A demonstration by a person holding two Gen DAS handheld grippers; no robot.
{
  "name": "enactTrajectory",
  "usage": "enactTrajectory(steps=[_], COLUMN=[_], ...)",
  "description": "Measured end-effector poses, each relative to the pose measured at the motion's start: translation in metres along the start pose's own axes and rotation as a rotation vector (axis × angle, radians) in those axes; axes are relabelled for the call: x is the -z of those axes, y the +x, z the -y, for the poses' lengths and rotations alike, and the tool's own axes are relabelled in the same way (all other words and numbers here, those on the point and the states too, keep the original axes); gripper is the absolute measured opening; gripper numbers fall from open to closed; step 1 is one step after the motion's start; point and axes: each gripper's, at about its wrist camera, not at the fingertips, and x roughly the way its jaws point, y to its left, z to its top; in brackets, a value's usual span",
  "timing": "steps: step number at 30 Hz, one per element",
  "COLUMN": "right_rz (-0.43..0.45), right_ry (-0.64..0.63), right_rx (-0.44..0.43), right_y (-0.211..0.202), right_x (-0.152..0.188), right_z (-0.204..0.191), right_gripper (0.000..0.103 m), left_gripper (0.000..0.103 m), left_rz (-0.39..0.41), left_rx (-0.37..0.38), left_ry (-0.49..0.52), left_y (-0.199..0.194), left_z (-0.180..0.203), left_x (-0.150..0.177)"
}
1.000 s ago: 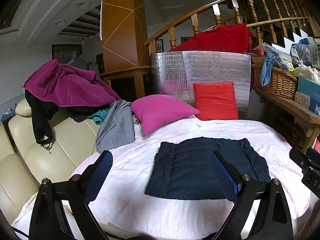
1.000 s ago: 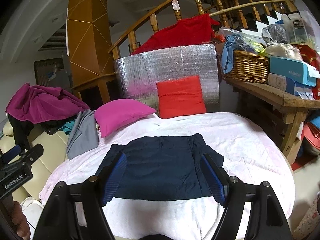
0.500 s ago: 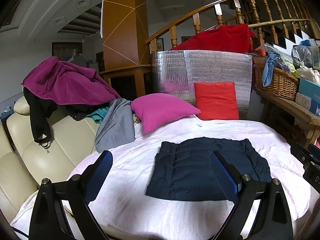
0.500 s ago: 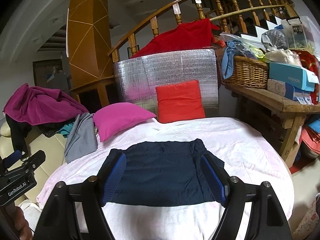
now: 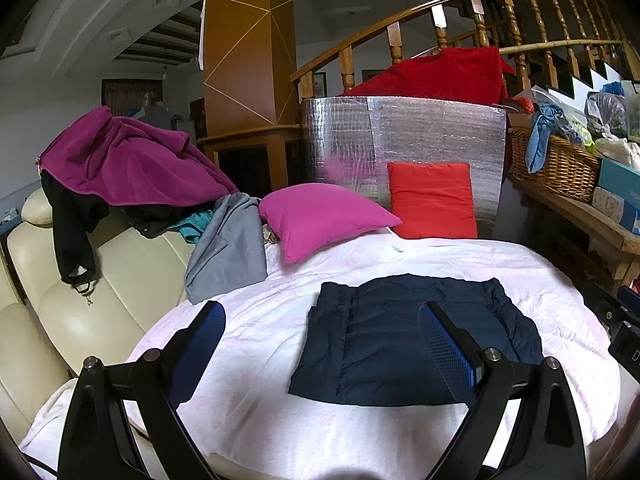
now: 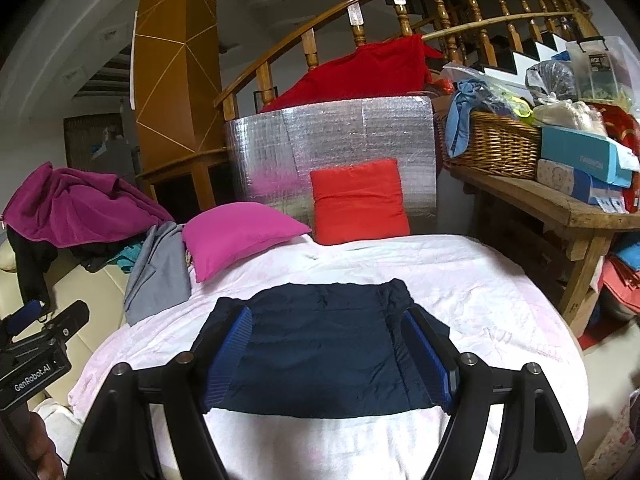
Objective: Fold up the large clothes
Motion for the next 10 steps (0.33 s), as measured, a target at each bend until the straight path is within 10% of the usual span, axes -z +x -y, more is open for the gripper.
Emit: enactTrajectory(steps=[10], right_rz=[0.015], right_ry=[0.005], right_rx=[0.054], right_y=[0.026], right_x=[-0.02], right_z=[0.015], right_gripper=[0.083], left_gripper=[0.097], left_rz=[-0.018], left_rx=[0.036], left_ry=[-0.014], left_y=[0.034], left_z=[-0.008], left_x=[-0.002])
